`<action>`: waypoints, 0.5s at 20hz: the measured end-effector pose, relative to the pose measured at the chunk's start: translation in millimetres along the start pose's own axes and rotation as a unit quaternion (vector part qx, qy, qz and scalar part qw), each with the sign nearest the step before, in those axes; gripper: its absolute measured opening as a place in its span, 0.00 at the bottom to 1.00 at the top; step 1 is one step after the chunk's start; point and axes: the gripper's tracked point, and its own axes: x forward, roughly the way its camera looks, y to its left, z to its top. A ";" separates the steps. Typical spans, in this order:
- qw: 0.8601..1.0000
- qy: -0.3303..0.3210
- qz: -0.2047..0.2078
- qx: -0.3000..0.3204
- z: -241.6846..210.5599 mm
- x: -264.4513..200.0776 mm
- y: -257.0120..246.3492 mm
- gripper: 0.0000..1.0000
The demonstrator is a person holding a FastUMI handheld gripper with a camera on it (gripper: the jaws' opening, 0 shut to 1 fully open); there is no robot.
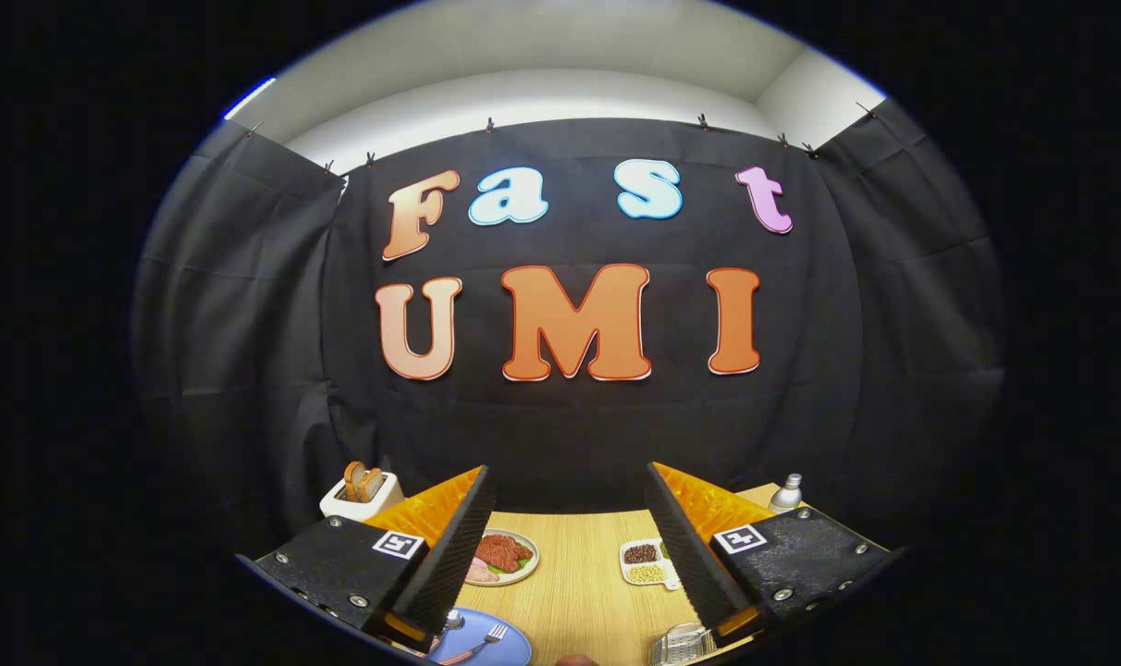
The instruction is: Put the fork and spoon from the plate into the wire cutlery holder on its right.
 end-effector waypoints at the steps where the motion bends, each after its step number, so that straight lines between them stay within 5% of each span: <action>1: 1.000 0.013 0.006 -0.001 -9.8 1.1 5.6 0.98; 10: 0.981 0.188 0.048 0.003 -121.2 -0.9 60.2 0.98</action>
